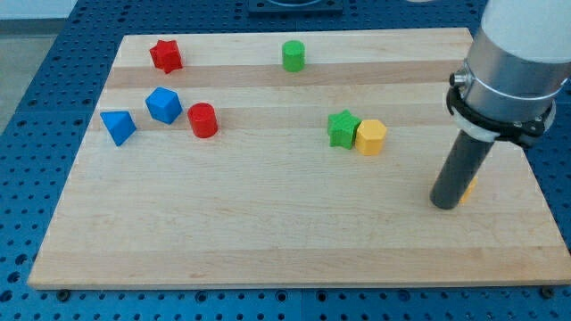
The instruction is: Place the yellow heart right to the yellow hexagon
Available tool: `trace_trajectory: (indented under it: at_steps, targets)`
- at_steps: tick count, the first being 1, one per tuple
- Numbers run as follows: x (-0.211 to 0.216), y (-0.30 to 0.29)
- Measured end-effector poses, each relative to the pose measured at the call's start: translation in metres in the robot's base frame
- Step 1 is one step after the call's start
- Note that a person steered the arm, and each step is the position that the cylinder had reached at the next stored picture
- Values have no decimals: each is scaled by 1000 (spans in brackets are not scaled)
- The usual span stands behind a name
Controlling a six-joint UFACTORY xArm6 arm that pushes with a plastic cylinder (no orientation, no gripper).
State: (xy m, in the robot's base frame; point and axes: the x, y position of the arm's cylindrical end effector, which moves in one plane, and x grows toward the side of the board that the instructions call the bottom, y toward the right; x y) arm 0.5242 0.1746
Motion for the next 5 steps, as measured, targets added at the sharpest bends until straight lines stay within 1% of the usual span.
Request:
trace_trajectory:
  at_steps: [1, 2, 3, 4, 5]
  targets:
    - [-28, 0]
    - [-18, 0]
    - [36, 0]
    - [77, 9]
    - [20, 23]
